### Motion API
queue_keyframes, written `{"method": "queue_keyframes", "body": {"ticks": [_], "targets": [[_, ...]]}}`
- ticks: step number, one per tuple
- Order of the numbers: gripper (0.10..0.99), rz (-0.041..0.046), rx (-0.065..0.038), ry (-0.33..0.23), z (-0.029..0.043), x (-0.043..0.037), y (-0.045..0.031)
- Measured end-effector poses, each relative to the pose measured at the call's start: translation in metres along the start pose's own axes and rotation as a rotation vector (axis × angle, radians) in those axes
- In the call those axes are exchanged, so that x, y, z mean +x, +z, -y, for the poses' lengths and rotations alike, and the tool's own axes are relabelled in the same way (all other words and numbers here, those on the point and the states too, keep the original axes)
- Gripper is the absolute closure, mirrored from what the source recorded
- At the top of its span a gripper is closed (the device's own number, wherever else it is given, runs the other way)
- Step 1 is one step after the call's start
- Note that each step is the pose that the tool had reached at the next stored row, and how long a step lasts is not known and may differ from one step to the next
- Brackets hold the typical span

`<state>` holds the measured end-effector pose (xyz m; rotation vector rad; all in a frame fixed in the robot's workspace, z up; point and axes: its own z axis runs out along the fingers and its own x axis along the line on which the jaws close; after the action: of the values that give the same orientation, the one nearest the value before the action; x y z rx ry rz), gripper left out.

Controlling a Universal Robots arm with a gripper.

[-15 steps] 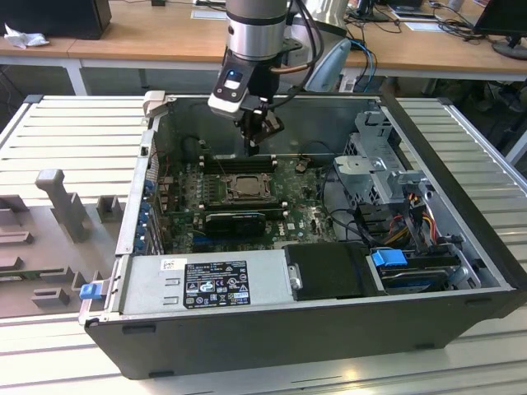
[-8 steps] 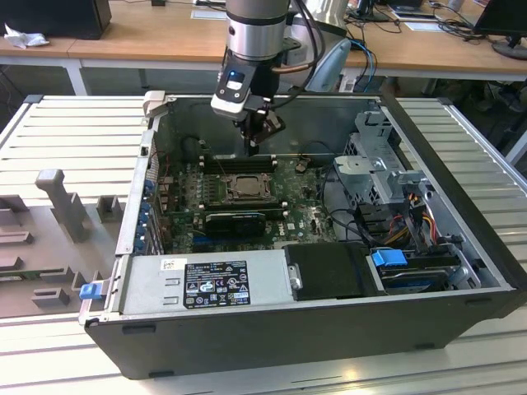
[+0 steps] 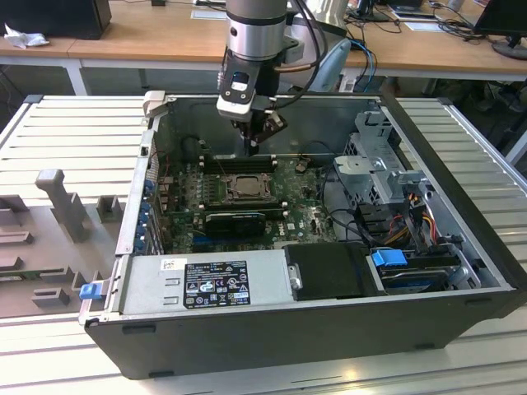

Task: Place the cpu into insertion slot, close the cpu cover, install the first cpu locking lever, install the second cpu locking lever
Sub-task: 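Install the first cpu locking lever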

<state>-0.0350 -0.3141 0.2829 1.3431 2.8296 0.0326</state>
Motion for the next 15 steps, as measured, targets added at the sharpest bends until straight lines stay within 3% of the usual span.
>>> {"method": "queue_keyframes", "body": {"ticks": [15], "targets": [[0.98, -0.0038, 0.0, -0.168, 0.0, 0.0, 0.0]]}}
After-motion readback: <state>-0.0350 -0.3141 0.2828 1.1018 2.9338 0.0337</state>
